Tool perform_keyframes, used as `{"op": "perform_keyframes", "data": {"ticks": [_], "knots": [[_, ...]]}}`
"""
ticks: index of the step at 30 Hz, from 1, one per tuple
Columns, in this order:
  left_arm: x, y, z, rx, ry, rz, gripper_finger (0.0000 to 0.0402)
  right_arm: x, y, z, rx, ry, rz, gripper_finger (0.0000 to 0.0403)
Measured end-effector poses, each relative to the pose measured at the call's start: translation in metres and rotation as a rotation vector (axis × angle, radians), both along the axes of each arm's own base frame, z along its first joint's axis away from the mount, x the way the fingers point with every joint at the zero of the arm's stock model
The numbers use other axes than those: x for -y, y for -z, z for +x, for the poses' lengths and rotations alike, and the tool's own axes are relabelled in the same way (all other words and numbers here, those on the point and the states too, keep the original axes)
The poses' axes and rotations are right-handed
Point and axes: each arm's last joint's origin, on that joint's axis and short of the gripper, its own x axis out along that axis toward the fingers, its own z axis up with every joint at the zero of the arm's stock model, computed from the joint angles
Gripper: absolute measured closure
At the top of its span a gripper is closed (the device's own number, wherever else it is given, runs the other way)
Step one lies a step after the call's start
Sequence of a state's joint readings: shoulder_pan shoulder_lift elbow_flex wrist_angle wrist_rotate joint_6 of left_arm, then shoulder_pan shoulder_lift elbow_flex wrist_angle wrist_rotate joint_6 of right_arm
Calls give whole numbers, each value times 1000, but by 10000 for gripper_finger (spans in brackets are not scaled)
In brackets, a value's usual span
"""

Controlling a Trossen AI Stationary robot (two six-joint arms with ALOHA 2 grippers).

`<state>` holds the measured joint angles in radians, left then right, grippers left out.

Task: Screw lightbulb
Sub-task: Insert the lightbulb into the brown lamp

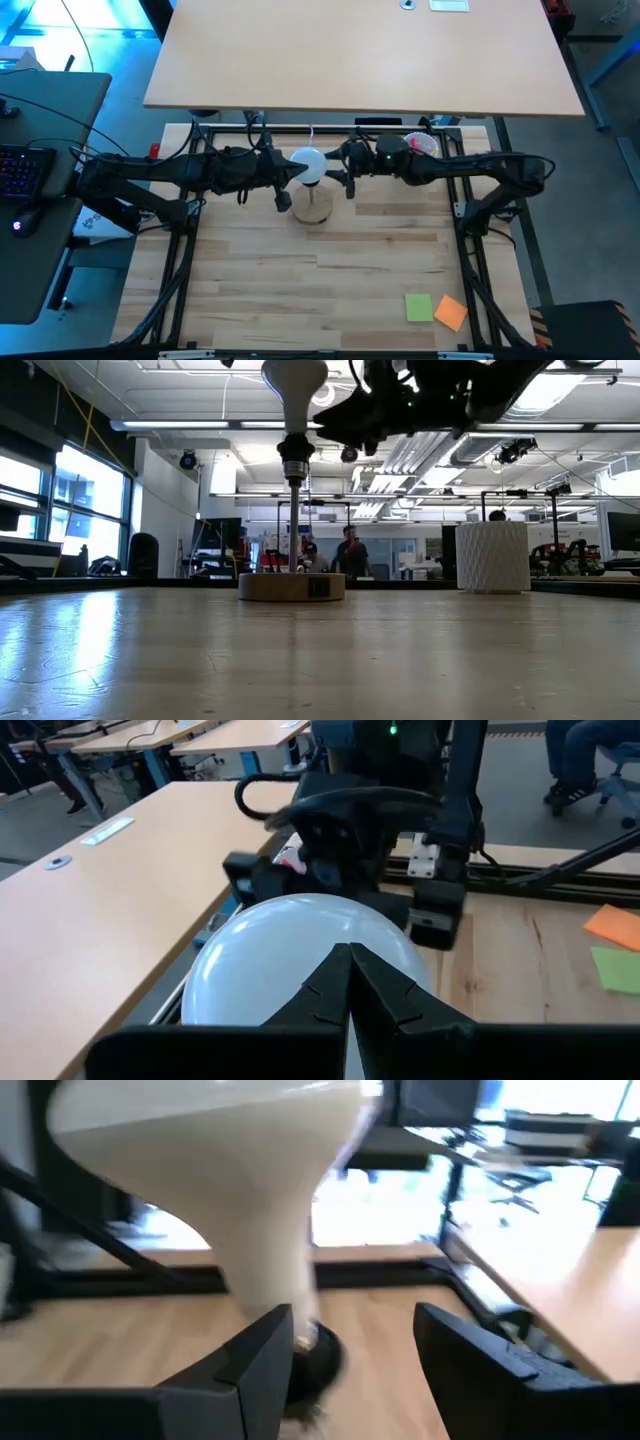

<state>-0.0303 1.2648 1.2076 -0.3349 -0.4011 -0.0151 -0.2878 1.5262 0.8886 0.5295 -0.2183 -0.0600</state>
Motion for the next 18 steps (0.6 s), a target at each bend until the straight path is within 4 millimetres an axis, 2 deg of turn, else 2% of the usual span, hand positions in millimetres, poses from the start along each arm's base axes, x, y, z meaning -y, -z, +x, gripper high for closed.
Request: {"op": "perform_keyframes", "data": {"ticks": [8, 18], "knots": [[0, -1, 1, 13, 2, 16, 402, -6, -20, -16, -16, 43, -22, 199], [0, -4, 2, 40, 5, 23, 402, -10, -17, -14, -39, 29, -15, 199]]}}
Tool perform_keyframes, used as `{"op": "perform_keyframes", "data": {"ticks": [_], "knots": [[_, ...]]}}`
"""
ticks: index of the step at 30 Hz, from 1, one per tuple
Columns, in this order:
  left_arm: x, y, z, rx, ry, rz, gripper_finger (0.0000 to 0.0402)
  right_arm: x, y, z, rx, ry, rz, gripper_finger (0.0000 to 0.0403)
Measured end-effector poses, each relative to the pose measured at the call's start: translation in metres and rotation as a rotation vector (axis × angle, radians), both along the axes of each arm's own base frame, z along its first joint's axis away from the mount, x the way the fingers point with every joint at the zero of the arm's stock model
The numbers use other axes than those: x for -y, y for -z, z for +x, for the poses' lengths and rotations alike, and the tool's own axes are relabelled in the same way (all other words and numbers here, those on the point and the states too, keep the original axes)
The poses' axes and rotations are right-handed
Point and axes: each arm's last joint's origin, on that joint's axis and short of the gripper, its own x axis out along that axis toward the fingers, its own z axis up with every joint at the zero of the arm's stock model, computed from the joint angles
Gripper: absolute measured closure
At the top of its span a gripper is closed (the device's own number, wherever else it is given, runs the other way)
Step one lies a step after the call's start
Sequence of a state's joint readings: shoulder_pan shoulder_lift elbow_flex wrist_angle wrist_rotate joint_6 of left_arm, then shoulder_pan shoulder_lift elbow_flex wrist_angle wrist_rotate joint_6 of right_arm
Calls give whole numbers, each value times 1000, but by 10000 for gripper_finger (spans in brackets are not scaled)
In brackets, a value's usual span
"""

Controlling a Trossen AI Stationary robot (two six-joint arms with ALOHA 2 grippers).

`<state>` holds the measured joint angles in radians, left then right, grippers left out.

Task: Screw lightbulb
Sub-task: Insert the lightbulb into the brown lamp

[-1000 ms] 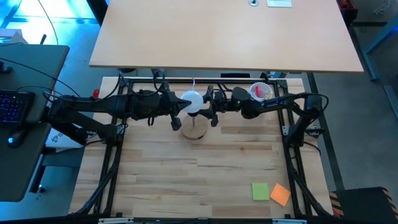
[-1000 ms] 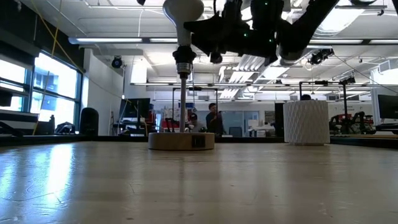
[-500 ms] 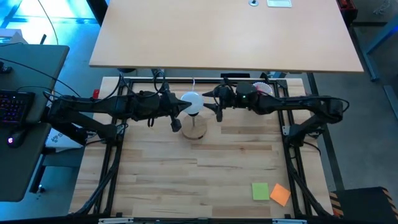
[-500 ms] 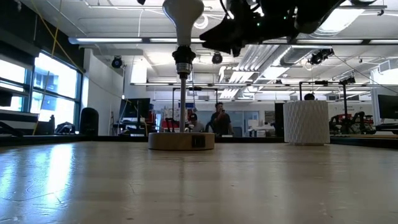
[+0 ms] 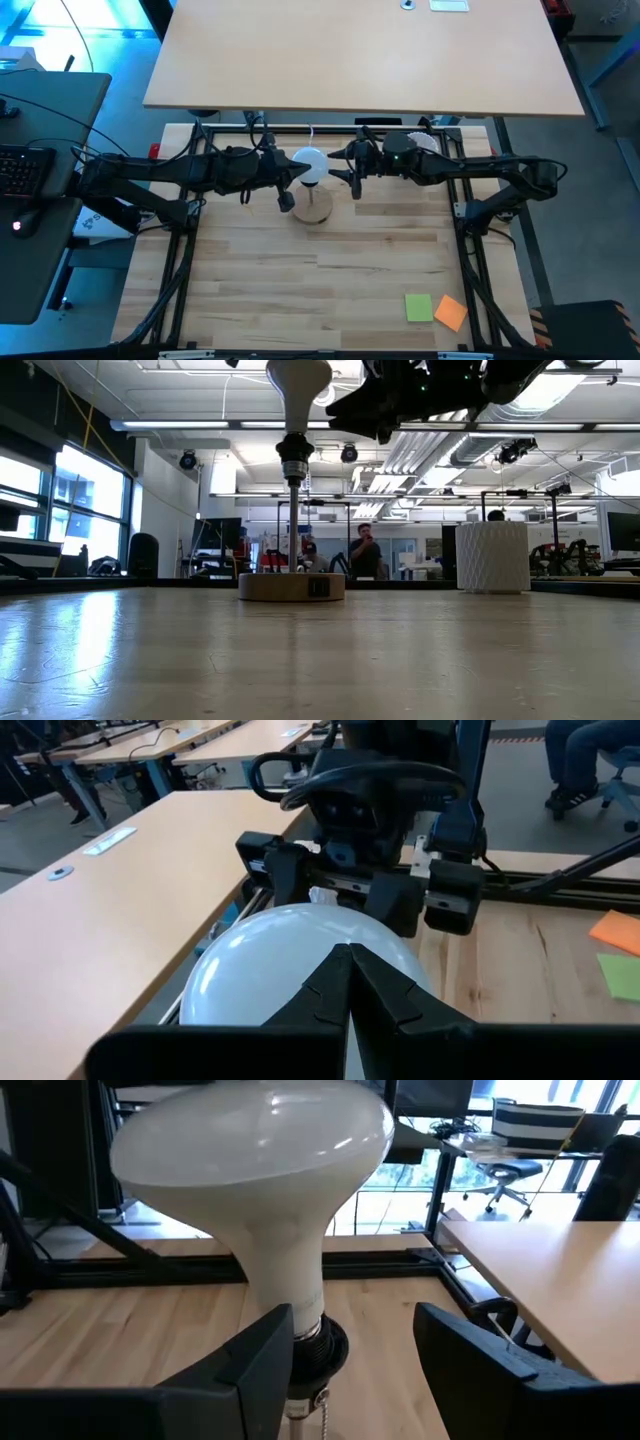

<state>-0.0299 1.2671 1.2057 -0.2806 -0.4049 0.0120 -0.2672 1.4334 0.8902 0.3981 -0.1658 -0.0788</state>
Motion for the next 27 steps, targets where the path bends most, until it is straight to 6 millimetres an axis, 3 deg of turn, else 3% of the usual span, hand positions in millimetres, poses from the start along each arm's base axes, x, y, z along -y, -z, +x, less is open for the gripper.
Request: {"op": "perform_keyframes", "data": {"ticks": [27], "knots": [[-2, -2, -2, -2, -50, 37, 402, 1, 0, 0, 0, 43, 5, 199]]}}
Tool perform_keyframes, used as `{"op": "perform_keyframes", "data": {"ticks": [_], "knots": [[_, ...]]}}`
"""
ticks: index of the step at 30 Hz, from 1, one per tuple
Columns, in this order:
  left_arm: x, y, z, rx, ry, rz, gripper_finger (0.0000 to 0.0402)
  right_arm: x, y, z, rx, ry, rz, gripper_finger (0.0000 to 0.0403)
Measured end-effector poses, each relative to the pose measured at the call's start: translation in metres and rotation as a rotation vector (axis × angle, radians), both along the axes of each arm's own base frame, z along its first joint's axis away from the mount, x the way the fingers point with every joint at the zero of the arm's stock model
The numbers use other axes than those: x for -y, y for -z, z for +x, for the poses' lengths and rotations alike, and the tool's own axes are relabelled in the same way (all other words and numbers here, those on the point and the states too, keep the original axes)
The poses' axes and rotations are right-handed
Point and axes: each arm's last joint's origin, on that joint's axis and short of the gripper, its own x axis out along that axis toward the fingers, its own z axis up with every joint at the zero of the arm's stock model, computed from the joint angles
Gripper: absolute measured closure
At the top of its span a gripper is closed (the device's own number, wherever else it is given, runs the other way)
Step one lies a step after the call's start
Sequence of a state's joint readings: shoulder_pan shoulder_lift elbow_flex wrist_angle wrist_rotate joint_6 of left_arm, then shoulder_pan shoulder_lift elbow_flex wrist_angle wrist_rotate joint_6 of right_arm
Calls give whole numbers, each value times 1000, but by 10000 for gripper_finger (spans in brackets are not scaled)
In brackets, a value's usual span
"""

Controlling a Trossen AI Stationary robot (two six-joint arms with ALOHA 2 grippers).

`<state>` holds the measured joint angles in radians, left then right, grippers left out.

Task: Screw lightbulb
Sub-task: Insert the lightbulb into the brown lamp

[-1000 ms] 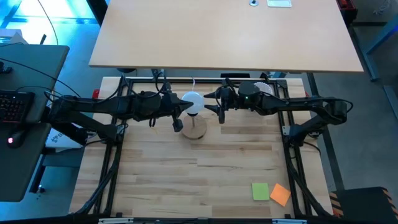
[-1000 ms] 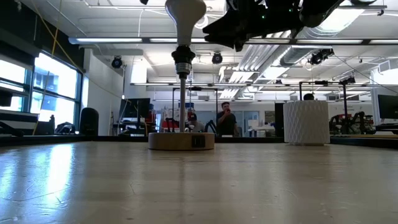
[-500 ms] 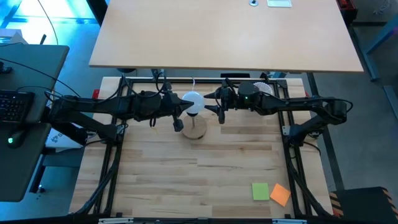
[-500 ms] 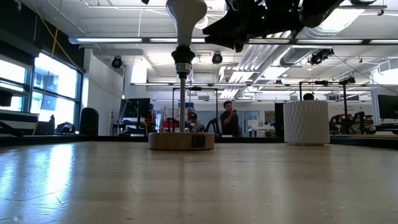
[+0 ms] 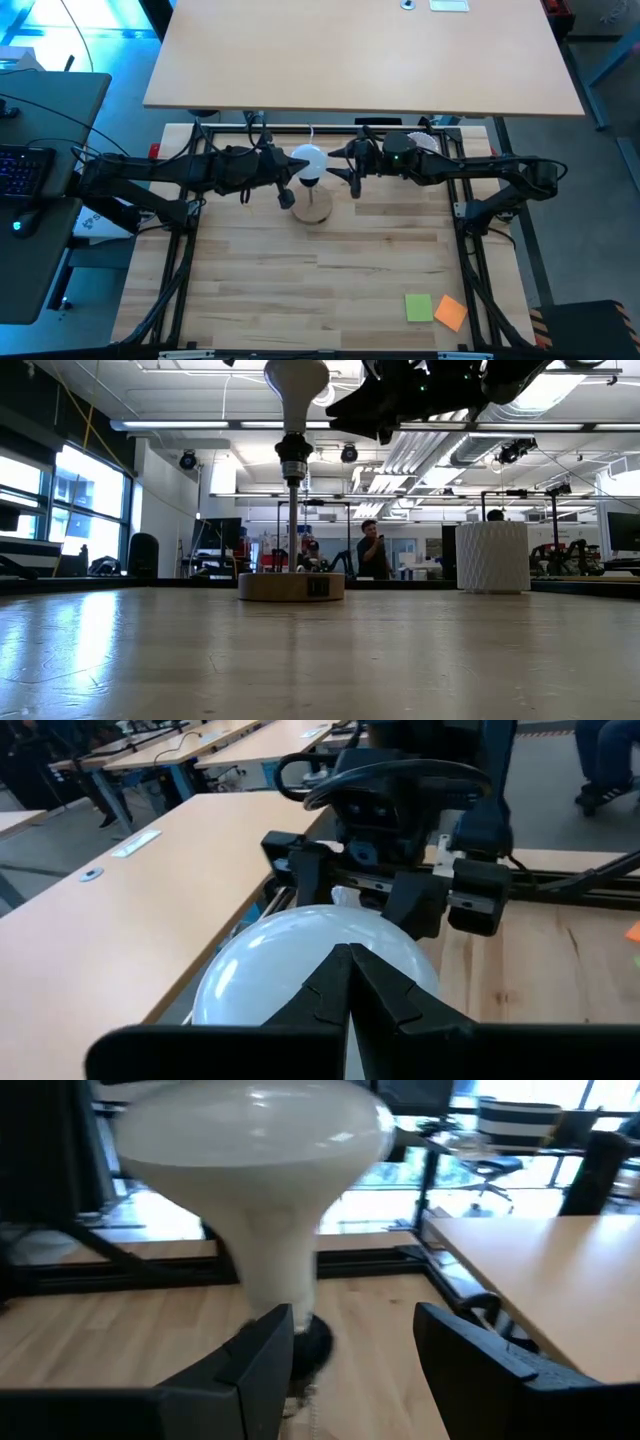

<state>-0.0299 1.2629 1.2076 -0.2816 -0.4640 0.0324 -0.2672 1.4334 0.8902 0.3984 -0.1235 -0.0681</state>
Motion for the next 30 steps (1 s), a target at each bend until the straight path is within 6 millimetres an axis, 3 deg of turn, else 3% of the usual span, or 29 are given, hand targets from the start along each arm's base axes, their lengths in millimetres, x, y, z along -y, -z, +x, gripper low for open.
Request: {"op": "perform_keyframes", "data": {"ticks": [15, 24, 30], "knots": [[1, 1, 0, -9, 2, -3, 402, -5, -6, -1, 29, 25, -33, 199], [3, 1, -1, -13, 7, -3, 401, -21, -52, -19, 158, 12, -83, 199], [3, 1, 0, -10, 6, -3, 402, -20, -87, 0, 63, -82, -51, 199]]}}
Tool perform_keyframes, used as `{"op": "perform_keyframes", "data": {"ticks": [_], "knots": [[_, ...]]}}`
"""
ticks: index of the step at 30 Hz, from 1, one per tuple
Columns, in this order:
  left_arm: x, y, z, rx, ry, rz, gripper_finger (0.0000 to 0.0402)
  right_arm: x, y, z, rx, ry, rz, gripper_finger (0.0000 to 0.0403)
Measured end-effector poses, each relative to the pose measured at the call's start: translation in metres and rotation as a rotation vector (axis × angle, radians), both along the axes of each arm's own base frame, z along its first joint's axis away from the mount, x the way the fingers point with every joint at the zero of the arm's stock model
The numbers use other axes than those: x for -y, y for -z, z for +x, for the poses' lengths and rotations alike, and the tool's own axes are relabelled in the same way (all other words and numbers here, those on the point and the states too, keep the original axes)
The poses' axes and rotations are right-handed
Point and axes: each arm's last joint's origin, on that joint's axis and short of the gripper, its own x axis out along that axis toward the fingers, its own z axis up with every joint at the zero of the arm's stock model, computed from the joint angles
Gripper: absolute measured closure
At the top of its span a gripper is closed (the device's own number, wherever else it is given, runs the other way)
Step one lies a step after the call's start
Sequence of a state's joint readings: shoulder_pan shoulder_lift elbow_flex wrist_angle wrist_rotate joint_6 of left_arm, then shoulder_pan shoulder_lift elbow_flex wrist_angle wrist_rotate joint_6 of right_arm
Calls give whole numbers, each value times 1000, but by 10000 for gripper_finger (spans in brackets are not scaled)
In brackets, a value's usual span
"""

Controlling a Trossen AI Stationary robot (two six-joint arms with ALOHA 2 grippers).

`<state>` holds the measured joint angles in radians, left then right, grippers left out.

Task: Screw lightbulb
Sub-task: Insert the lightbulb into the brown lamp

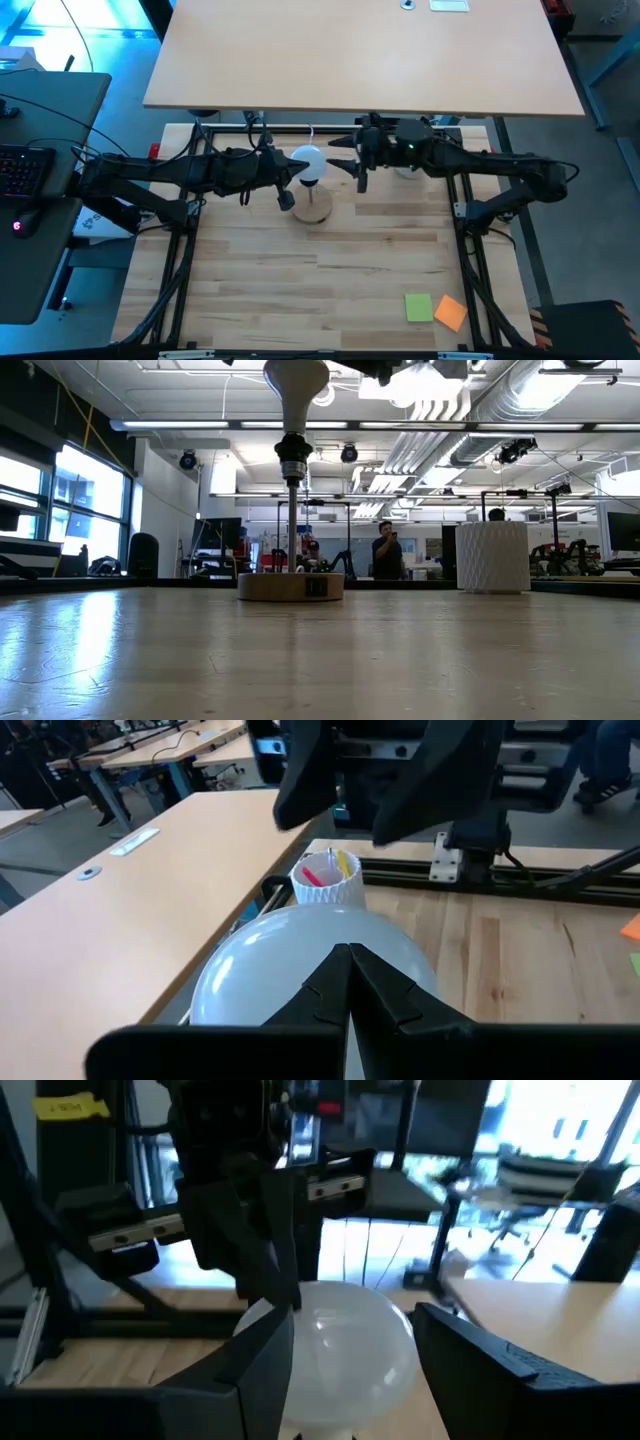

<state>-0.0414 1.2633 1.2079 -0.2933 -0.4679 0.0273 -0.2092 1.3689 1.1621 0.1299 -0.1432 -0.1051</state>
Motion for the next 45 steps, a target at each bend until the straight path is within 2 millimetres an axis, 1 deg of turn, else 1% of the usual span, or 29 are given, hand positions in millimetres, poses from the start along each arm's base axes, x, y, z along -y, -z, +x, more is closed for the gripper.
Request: {"op": "perform_keyframes", "data": {"ticks": [3, 5, 9, 13, 22, 26, 35, 37, 40, 43, 45], "knots": [[0, 0, 0, 2, -8, 3, 402, 5, -16, 15, -75, -7, 10, 199], [-1, 0, 0, 0, -19, 7, 402, 10, -18, 28, -128, -20, 13, 199], [-1, 0, 0, -1, -31, 10, 402, 18, -14, 48, -217, 1, 19, 199], [1, 0, -1, 0, -36, 9, 402, 25, -11, 57, -246, 9, 46, 199], [9, -4, -7, 15, -71, 34, 401, 26, -6, 59, -266, 9, 66, 199], [8, -11, -14, 48, -87, 35, 401, 26, -6, 59, -271, 12, 68, 199], [6, -16, -25, 48, -182, 70, 401, 27, -5, 59, -270, 15, 70, 199], [8, -15, -31, 13, -198, 85, 401, 27, -5, 59, -270, 16, 69, 199], [12, -13, -49, -52, -212, 77, 401, 27, -5, 59, -270, 16, 69, 199], [16, -7, -67, -118, -244, 18, 401, 27, -5, 59, -270, 16, 69, 199], [18, 1, -74, -163, -270, -28, 401, 27, -5, 59, -269, 17, 69, 199]]}}
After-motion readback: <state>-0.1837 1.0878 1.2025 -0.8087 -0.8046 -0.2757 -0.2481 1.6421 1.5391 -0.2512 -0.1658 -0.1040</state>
